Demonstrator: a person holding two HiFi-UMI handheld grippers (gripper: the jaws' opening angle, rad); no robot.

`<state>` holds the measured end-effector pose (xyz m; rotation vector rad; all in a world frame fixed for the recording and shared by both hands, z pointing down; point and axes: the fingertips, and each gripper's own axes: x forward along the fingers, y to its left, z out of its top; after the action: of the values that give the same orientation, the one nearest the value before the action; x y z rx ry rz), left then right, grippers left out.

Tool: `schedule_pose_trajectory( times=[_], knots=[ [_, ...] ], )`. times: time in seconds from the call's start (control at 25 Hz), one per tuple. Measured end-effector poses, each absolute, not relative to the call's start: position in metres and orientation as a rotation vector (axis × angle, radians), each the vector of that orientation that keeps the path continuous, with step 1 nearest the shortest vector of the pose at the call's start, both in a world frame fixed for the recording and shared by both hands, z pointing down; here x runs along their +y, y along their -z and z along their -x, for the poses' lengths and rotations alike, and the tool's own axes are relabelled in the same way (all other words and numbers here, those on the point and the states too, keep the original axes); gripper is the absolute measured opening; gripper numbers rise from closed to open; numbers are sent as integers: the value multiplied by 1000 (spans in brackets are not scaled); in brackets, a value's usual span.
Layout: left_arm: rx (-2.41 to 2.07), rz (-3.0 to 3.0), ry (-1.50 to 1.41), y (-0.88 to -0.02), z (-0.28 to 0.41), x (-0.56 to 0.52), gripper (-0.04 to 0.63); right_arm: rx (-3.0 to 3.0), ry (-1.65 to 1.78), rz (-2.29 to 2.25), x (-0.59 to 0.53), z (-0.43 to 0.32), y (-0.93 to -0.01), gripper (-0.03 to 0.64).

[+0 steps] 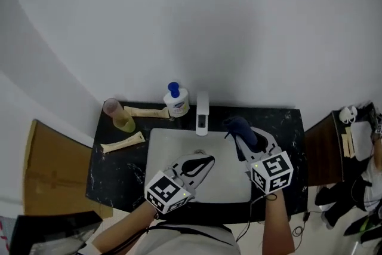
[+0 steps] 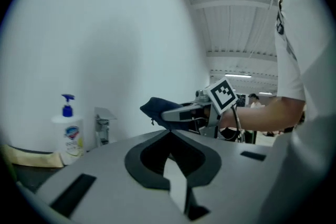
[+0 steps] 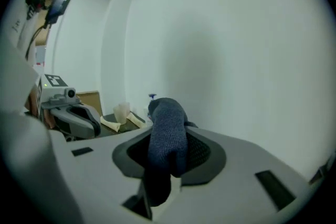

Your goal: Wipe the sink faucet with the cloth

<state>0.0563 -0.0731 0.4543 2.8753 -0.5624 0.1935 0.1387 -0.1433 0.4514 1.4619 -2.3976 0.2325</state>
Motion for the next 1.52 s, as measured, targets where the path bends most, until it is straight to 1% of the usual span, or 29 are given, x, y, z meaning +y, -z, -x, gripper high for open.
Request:
schedule_pose_trajectory(
  times=[0.2,0.36,0.68,0.96,1.28,1.4,1.52],
  knots=[
    [-825,-2836,-118,-437,9,-102,2,-2505,-93,-1275,-181,-71,-421,121],
    [-896,-2811,-101,-436,26,-110,2,-2521,-78,-1213,-193,-47,-423,121],
    [-868,-2811,-103,-440,17,-110,2,-2468,-36,-1154,-206,-45,-437,121],
    [-895,-2794,-93,-439,22,-113,2,-2401,12,-1007,-228,-37,-454,121],
    [-924,-2770,-90,-442,29,-113,2,-2318,7,-1048,-315,-58,-453,121],
    [-920,-2768,-91,-443,26,-109,2,-2312,21,-1066,-316,-60,-450,121],
    [-911,-2763,-74,-442,23,-109,2,-2363,6,-1001,-289,-56,-451,118]
  ],
)
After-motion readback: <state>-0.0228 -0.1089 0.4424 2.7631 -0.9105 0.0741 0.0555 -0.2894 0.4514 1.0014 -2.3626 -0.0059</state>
